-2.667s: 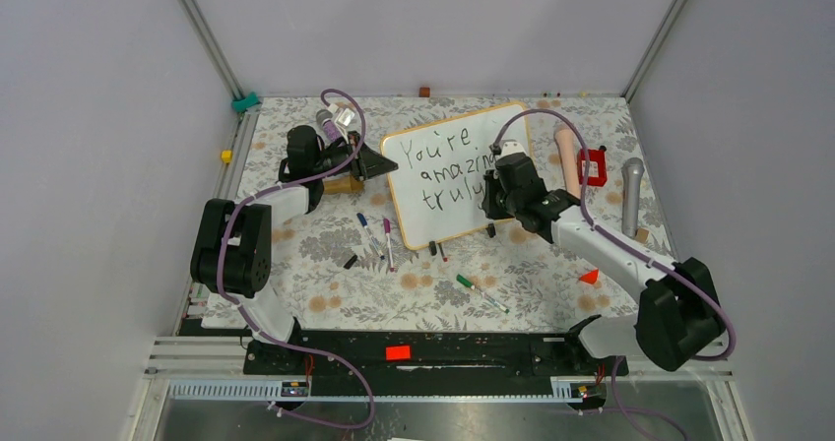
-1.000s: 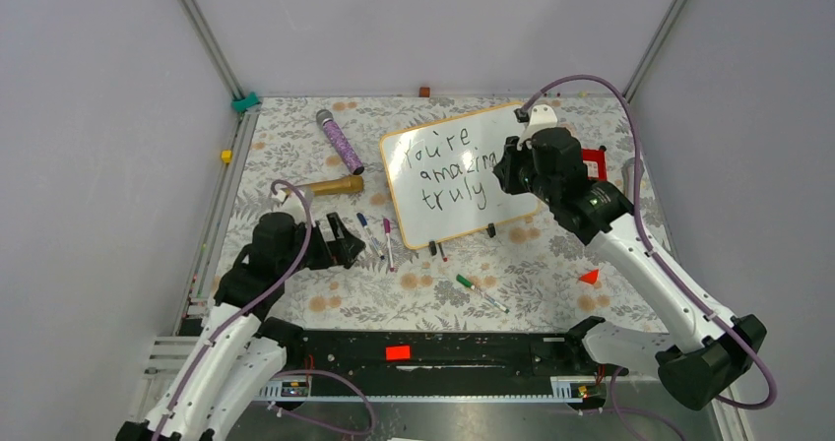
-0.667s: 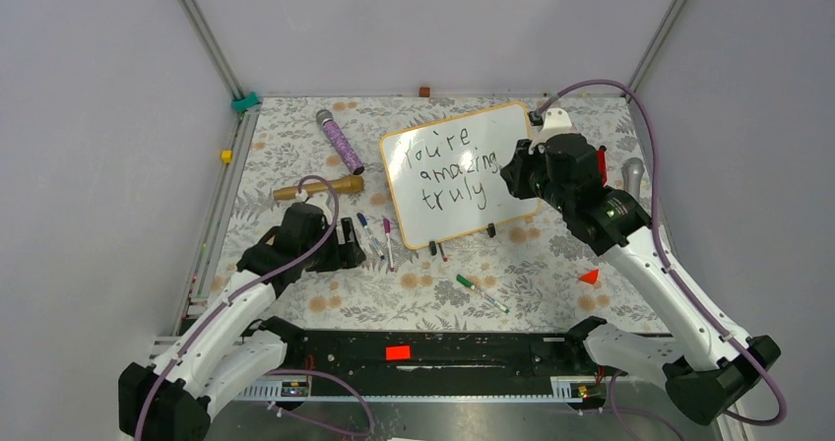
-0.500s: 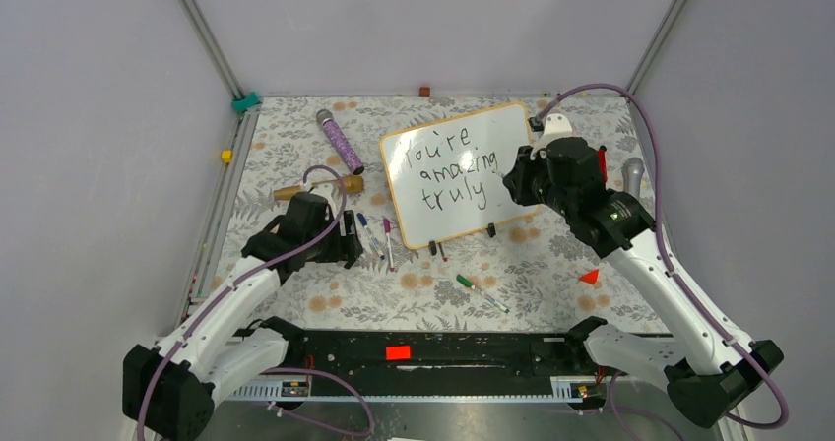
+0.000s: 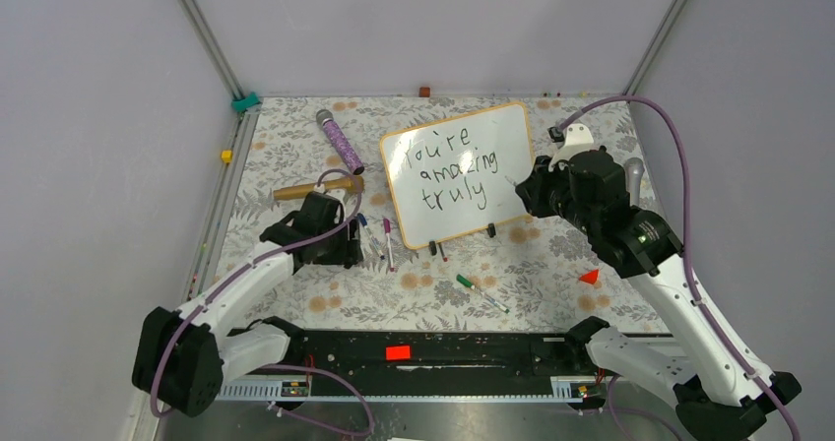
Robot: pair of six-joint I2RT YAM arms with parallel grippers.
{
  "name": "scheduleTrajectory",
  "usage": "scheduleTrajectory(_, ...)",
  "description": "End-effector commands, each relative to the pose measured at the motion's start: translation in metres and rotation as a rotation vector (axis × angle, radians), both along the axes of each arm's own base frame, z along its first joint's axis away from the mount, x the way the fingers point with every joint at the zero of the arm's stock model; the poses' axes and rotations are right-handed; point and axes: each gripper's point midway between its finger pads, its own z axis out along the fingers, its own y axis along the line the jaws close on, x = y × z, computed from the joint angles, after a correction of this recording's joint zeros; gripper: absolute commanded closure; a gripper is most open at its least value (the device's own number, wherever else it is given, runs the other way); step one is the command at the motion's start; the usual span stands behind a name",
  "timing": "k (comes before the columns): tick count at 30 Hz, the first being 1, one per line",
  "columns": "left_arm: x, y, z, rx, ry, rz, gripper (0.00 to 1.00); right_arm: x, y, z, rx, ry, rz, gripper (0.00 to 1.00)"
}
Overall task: Write a sentence on the whiteboard
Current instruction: Pick up the pen cap from the center of the board.
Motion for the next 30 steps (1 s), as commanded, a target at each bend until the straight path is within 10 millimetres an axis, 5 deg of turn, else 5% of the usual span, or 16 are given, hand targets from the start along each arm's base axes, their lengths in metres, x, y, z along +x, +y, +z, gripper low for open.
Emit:
scheduleTrajectory(1, 0.015, -0.007, -0.008, -0.003, 0.018, 0.013, 0.42, -0.002, -0.001, 0.01, 0.015, -0.018, 0.004, 1.0)
scheduleTrajectory(7, 0.022, -0.012, -0.028, -0.014, 0.074, 0.071, 0.44, -0.007, 0.013, 0.025, 0.1, -0.019, 0.047, 1.0)
scheduleTrajectory(13, 0.021, 0.005, -0.052, 0.11, 0.136, 0.088, 0.47, -0.005, 0.017, 0.033, 0.111, -0.039, 0.066, 1.0)
scheduleTrajectory(20, 0.024, 0.004, -0.056, 0.093, 0.131, 0.097, 0.53, -0.004, 0.017, 0.036, 0.121, -0.028, 0.055, 1.0)
scheduleTrajectory(30, 0.026, -0.009, -0.041, 0.018, 0.108, 0.058, 0.91, -0.005, 0.013, 0.031, 0.097, -0.004, 0.038, 1.0)
